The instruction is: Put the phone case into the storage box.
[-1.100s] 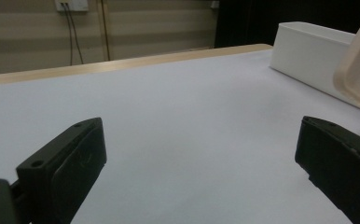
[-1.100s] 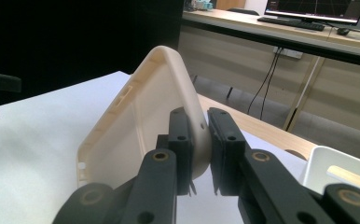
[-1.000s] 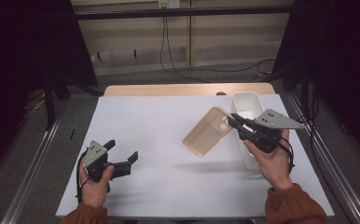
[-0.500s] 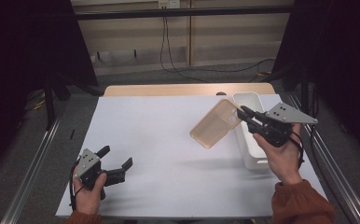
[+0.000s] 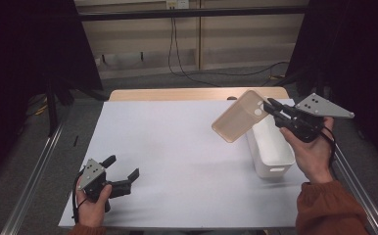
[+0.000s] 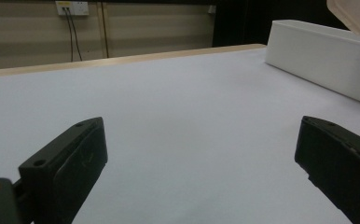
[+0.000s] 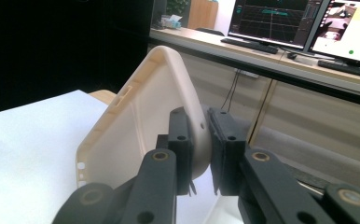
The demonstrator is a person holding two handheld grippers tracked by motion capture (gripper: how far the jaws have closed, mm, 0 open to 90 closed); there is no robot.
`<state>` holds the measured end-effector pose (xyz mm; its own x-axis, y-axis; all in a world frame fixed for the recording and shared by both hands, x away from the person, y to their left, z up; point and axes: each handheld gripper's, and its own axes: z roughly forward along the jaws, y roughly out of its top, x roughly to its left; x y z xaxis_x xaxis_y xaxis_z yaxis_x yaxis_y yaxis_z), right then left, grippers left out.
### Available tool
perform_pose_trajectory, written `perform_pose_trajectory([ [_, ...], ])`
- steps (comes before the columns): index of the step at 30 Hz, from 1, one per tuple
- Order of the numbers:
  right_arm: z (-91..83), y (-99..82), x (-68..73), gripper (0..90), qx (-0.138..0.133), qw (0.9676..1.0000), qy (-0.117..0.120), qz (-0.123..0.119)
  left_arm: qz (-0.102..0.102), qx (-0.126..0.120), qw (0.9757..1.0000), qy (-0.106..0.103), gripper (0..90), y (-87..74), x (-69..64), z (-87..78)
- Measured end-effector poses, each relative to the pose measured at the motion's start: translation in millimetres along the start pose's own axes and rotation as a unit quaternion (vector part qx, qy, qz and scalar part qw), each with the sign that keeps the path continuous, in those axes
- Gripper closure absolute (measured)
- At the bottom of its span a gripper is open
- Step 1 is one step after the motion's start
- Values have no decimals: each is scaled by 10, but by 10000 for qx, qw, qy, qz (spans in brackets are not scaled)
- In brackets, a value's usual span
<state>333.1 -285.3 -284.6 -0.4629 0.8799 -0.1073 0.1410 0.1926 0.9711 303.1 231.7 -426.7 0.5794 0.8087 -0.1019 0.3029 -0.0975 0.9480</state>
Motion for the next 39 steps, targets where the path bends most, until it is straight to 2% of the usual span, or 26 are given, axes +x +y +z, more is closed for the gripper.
perform_pose_trajectory([
  [2,-8,25,-37,803,-20,10000,-29,-11,-94,-51,9999,-30,24,-4,5,0],
  [7,-37,70,-142,803,-15,9999,-142,-84,-64,-42,10000,-21,24,-5,6,2],
  [19,-99,139,-422,803,-67,9990,-439,-79,-16,-39,10000,49,24,-4,9,-8],
  [28,-71,145,-676,803,87,9972,-704,-241,-15,-15,10000,51,24,-8,13,-1],
  [39,60,74,-864,802,417,9937,-929,-464,4,24,10000,54,24,-18,27,6],
])
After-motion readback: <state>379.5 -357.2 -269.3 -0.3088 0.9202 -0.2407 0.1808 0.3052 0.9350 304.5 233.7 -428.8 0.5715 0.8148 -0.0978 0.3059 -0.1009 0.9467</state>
